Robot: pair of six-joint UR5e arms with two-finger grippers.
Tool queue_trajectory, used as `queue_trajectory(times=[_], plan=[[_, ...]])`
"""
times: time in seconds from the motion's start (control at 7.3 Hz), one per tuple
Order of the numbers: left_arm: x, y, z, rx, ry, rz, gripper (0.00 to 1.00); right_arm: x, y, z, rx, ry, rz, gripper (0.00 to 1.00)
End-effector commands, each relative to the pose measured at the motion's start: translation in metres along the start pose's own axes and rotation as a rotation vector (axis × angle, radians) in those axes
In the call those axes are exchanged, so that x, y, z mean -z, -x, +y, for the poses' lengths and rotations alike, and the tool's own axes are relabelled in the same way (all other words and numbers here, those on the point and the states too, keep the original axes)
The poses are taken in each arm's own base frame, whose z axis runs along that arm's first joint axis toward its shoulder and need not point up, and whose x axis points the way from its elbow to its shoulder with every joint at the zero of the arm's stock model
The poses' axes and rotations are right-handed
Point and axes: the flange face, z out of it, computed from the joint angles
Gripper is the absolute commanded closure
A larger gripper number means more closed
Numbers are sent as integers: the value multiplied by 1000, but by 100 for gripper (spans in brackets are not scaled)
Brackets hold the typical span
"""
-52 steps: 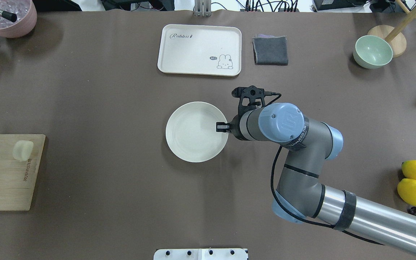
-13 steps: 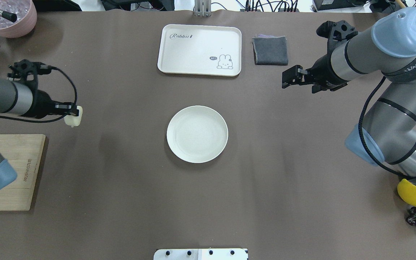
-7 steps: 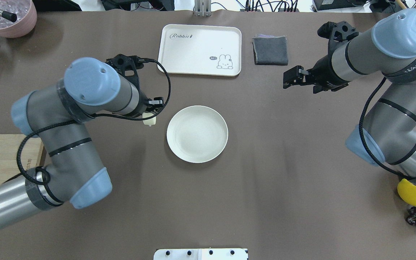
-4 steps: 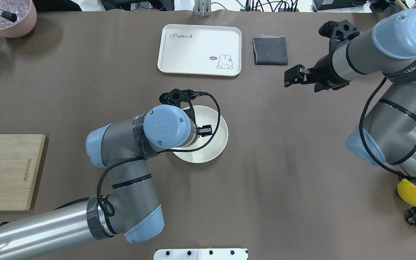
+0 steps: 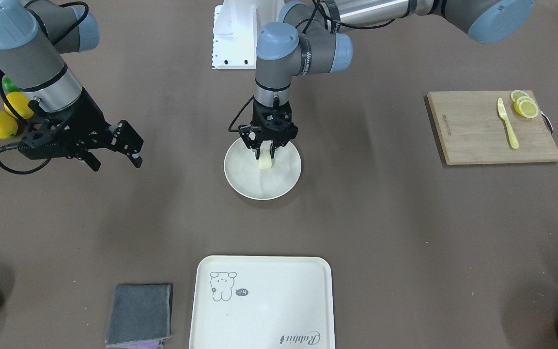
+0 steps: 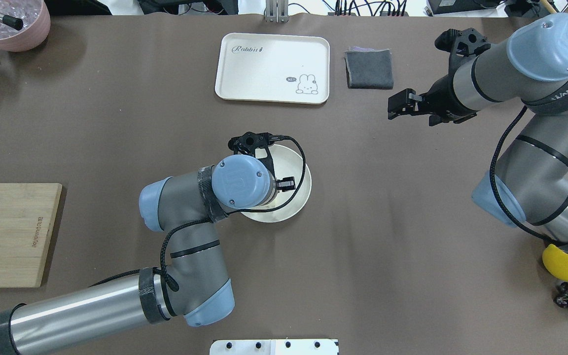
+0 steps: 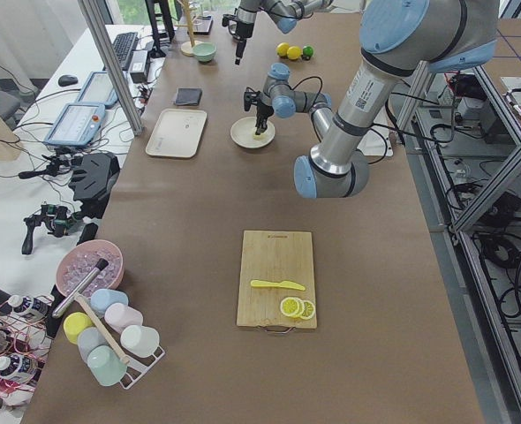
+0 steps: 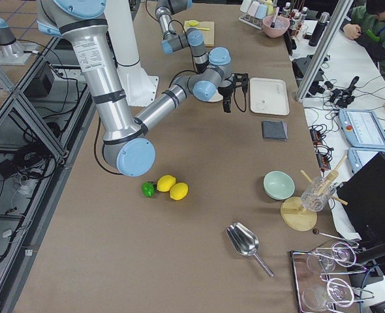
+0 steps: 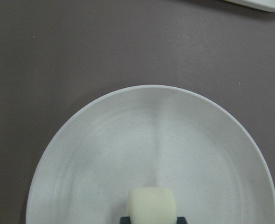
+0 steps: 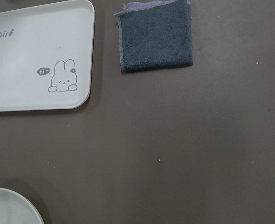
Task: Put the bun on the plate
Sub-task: 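Carry the bun over the white plate and lower it onto the plate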
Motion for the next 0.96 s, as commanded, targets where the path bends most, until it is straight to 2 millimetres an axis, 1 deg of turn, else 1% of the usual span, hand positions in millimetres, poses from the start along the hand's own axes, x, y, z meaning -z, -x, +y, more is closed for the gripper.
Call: queue_trajectory(times=[0.0, 0.27, 0.41, 0.55, 0.68, 0.82], plan=[[0, -2, 5, 0, -11, 3, 3, 1, 1, 0, 1, -1, -2, 0], [19, -10, -3, 1, -17, 28, 3, 1, 2, 0, 2, 0, -4, 0], [42, -5, -27, 11, -36, 13, 3, 1, 1, 1, 3, 5, -4, 0], [76, 6, -58, -58, -51, -10, 3, 4, 0, 1, 2, 11, -10, 0], [86, 29, -97, -80, -95, -43, 3, 6, -15, 1, -7, 31, -5, 0], [82, 49, -126, -55, -127, -76, 3, 8, -37, -1, -43, 84, 1, 0]])
